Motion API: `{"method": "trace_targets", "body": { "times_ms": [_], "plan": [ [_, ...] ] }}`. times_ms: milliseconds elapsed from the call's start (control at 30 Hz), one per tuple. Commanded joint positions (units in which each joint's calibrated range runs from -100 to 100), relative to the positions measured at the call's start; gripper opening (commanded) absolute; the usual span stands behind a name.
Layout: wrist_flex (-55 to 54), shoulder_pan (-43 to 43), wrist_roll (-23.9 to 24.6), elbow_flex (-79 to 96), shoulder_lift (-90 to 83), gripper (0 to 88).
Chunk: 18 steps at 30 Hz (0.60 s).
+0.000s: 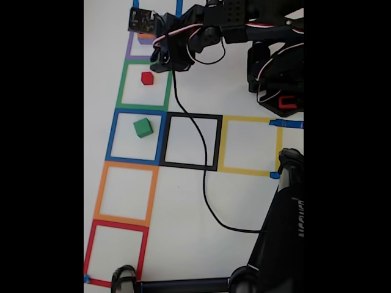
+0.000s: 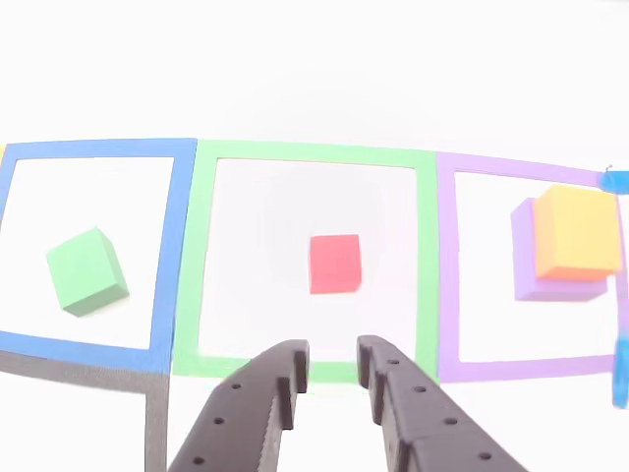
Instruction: Tower of hanoi
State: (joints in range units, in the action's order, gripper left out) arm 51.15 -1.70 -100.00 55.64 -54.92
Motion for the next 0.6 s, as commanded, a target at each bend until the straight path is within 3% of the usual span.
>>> {"method": "trace_targets", "body": {
  "times_ms": [0, 267, 567],
  "plan": [
    [18.24, -5.21, 0.0, -18.1, -3.82, 1.2],
    [42.45, -10.86, 0.0, -43.73, -3.58, 1.2],
    [42.21, -11.82, 0.0, -36.28, -8.26, 1.4]
  ]
}}
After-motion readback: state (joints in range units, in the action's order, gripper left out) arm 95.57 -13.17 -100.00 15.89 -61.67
